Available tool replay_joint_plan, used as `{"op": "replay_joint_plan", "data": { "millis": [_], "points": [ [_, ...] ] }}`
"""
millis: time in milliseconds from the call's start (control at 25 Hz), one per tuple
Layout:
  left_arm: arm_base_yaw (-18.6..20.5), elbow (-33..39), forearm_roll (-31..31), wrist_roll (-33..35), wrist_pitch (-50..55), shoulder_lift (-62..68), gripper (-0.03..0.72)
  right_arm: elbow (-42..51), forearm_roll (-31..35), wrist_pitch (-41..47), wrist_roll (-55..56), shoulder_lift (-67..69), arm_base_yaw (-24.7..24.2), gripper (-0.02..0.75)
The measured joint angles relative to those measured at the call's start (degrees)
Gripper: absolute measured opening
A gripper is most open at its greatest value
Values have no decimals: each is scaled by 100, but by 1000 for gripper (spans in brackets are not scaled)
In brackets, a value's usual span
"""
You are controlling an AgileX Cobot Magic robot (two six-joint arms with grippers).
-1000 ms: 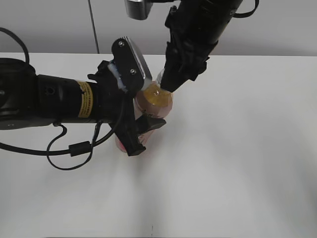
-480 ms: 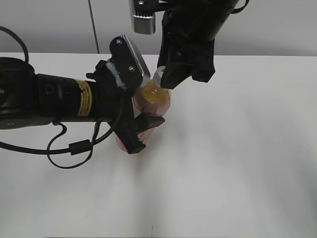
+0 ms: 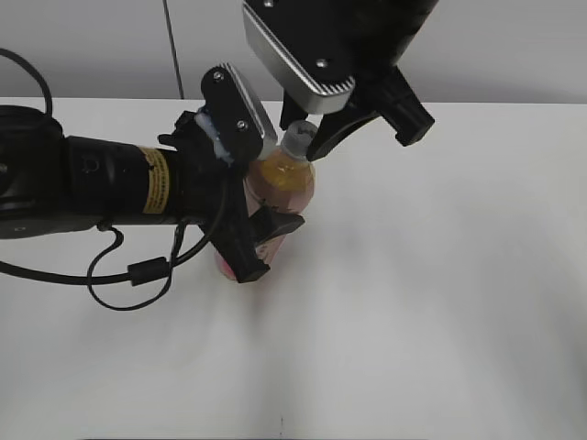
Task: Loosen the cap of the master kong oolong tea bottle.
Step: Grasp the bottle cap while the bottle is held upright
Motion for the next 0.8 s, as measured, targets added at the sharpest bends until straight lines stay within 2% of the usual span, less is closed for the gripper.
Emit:
{"op": "replay_joint_plan", "data": {
  "millis": [320,800],
  "points": [
    [30,-4,-52,-24,1,0,448,6,-1,-180,-2886,0,0,279],
    [50,-11,-84,-71,29,0,448,17,36,-303,-4314,-11,0,279]
  ]
}}
